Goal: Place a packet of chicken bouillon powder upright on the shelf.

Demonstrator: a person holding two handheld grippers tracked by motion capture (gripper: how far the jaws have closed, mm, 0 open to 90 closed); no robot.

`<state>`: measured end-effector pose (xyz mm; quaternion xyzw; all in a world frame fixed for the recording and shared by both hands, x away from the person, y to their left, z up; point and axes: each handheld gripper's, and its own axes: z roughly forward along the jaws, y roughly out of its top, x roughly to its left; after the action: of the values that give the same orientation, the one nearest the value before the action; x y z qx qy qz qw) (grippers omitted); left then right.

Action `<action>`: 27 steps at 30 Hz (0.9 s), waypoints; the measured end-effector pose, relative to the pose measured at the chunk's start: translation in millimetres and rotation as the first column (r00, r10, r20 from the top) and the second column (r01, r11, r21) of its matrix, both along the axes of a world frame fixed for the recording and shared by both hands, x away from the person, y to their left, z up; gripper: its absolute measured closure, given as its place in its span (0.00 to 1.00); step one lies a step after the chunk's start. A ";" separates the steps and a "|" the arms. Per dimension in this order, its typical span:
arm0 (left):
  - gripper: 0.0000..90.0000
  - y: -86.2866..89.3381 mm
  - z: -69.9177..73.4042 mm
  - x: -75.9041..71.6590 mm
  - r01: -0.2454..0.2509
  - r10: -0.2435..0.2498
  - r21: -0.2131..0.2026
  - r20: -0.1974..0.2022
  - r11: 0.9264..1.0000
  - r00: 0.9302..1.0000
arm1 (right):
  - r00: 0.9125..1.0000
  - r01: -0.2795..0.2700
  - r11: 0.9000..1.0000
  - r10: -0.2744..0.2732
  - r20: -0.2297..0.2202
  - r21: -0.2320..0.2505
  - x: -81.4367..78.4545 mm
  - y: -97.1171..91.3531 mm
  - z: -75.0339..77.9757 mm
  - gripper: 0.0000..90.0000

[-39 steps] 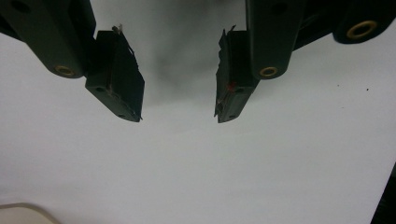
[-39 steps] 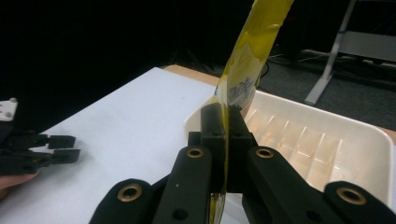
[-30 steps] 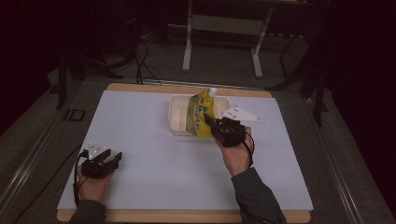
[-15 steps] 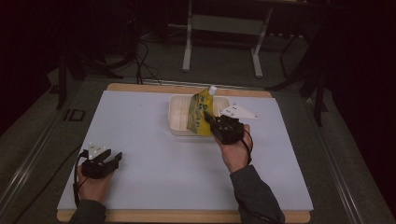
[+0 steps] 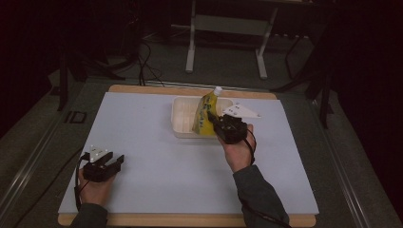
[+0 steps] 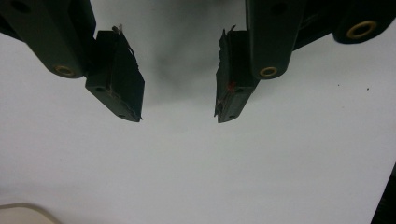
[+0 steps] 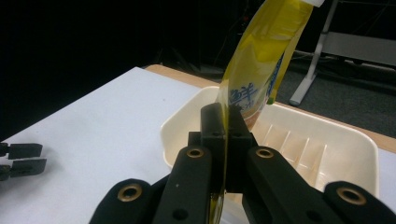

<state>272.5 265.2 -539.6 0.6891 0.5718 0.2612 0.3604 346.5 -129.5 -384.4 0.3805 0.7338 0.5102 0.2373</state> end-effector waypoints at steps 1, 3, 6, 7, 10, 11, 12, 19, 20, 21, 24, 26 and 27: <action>0.57 0.0 0.0 0.0 0.000 0.000 0.000 0.000 1.000 1.000 | 1.000 -0.001 1.000 0.001 -0.001 0.000 0.5 0.1 0.4 1.00; 0.57 -0.1 0.0 0.0 0.000 0.000 0.000 0.000 1.000 1.000 | 1.000 -0.001 1.000 0.001 0.002 -0.004 1.7 0.6 1.0 1.00; 0.57 0.0 0.0 0.0 0.000 0.000 0.000 0.000 1.000 1.000 | 1.000 -0.002 1.000 0.002 0.002 -0.011 3.3 1.8 1.7 1.00; 0.57 0.1 0.0 0.0 0.000 0.000 0.000 0.000 1.000 1.000 | 1.000 -0.003 1.000 0.004 0.004 -0.015 4.0 2.3 1.8 1.00; 0.57 0.0 0.0 -0.1 0.000 0.000 0.000 0.001 1.000 1.000 | 1.000 -0.001 1.000 0.001 0.005 -0.022 6.1 3.6 1.4 1.00; 0.57 0.0 0.0 -0.1 0.000 0.000 0.000 0.001 1.000 1.000 | 1.000 -0.002 1.000 0.002 0.005 -0.026 6.7 4.2 1.2 1.00; 0.57 0.0 -0.1 -0.1 0.000 0.001 -0.002 0.003 1.000 1.000 | 1.000 -0.002 1.000 0.002 0.007 -0.029 7.4 4.8 0.9 1.00; 0.57 0.0 -0.1 -0.1 0.000 0.000 -0.001 0.002 1.000 1.000 | 1.000 -0.005 0.999 0.005 0.003 -0.031 11.1 8.6 0.2 1.00; 0.57 0.1 0.0 -0.2 0.000 0.000 -0.002 0.004 1.000 1.000 | 1.000 -0.005 0.999 0.005 0.002 -0.032 11.5 9.2 0.1 1.00; 0.57 0.1 0.0 -0.2 0.000 0.000 -0.002 0.004 1.000 1.000 | 1.000 -0.005 0.999 0.005 0.003 -0.033 12.0 9.6 -0.1 1.00; 0.57 0.1 0.0 -0.2 0.000 0.000 -0.002 0.004 1.000 1.000 | 1.000 -0.006 0.999 0.006 0.003 -0.035 13.1 10.6 -0.4 1.00; 0.57 0.2 0.0 -0.2 0.000 0.000 -0.003 0.004 1.000 1.000 | 1.000 -0.007 0.999 0.007 0.004 -0.037 13.6 11.5 -0.8 1.00; 0.57 0.2 0.0 -0.2 0.000 0.000 -0.003 0.004 1.000 1.000 | 1.000 -0.007 0.999 0.007 0.004 -0.037 13.6 11.5 -0.8 1.00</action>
<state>272.3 265.4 -539.7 0.6883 0.5714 0.2616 0.3624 360.0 -118.1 -385.2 0.3723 0.7442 0.4981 0.2439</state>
